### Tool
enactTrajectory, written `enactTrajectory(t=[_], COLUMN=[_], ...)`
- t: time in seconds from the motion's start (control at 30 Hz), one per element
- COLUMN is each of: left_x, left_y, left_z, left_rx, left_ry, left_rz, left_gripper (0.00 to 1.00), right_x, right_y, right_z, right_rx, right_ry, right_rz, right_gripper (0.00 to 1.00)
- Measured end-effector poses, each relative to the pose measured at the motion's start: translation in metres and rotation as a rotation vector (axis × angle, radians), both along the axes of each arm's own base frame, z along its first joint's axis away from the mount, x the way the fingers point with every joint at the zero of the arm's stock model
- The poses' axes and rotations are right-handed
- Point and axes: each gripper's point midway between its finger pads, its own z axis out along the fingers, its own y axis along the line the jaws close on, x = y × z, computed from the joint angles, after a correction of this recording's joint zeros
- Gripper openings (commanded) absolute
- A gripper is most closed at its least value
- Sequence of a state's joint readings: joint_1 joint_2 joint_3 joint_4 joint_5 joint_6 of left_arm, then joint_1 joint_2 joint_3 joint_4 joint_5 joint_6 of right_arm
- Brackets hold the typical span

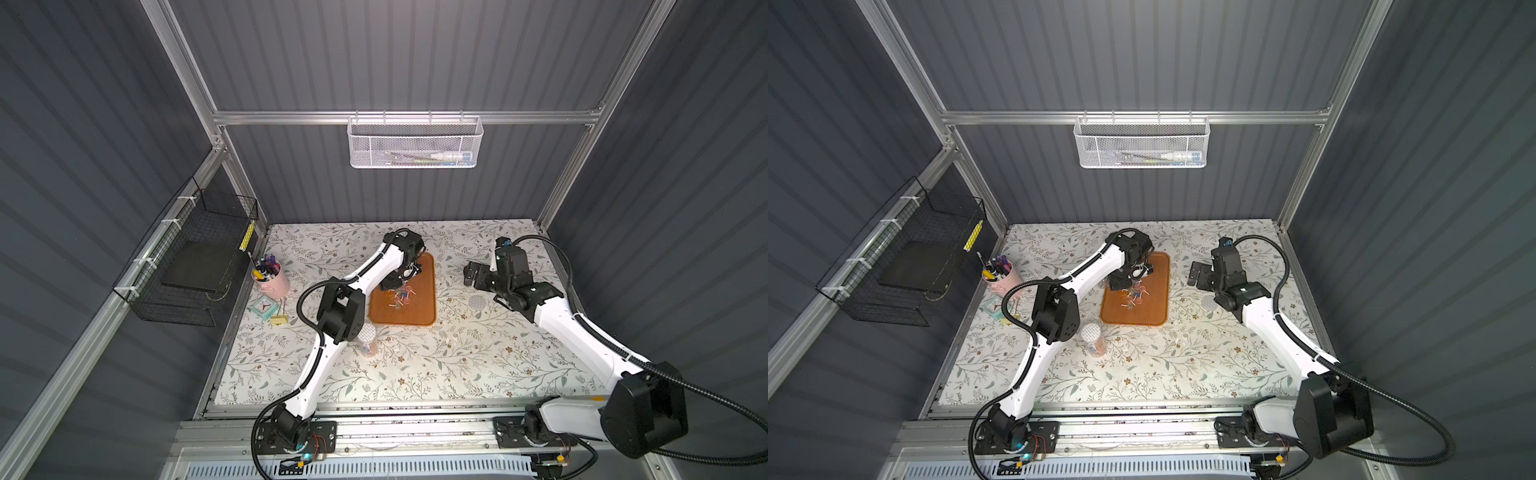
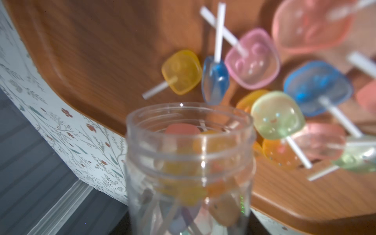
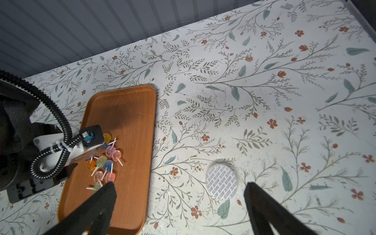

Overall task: Pour the candies out of the jar
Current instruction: 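Pour the candies out of the jar onto the tray.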

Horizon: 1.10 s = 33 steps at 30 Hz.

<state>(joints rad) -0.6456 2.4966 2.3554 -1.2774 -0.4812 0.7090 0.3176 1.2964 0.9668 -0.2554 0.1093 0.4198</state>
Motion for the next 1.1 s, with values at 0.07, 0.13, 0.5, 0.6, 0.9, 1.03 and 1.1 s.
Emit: enactTrajectory(t=[0.07,0.13,0.5,0.6,0.9,1.03,1.1], left_x=[0.001,-0.001,-0.026,-0.023,-0.018,-0.019,-0.02], left_y=[-0.003,-0.007,0.016,0.018,0.026,0.035,0.039], left_z=[0.003,0.005,0.042,0.045,0.04,0.023,0.016], left_rx=[0.009,0.019,0.166,0.193,0.268,0.363,0.41], left_ry=[-0.011,-0.018,-0.047,-0.056,-0.054,-0.02,0.013], left_rz=[-0.018,-0.036,-0.137,-0.158,-0.216,-0.306,-0.367], left_gripper=[0.0,0.0,0.0,0.0,0.0,0.0,0.0], right_x=[0.0,-0.001,0.0,0.0,0.0,0.0,0.0], right_y=[-0.001,-0.001,-0.001,-0.001,-0.002,-0.001,-0.001], right_z=[0.001,0.003,0.001,0.0,0.0,0.0,0.0], right_rx=[-0.001,-0.001,-0.003,-0.005,-0.006,-0.003,-0.002], right_ry=[-0.003,-0.009,-0.004,0.001,-0.002,-0.001,-0.001], right_rz=[-0.002,-0.004,-0.005,-0.005,-0.007,-0.004,-0.004], right_gripper=[0.99,0.99,0.99,0.99,0.99,0.99,0.99])
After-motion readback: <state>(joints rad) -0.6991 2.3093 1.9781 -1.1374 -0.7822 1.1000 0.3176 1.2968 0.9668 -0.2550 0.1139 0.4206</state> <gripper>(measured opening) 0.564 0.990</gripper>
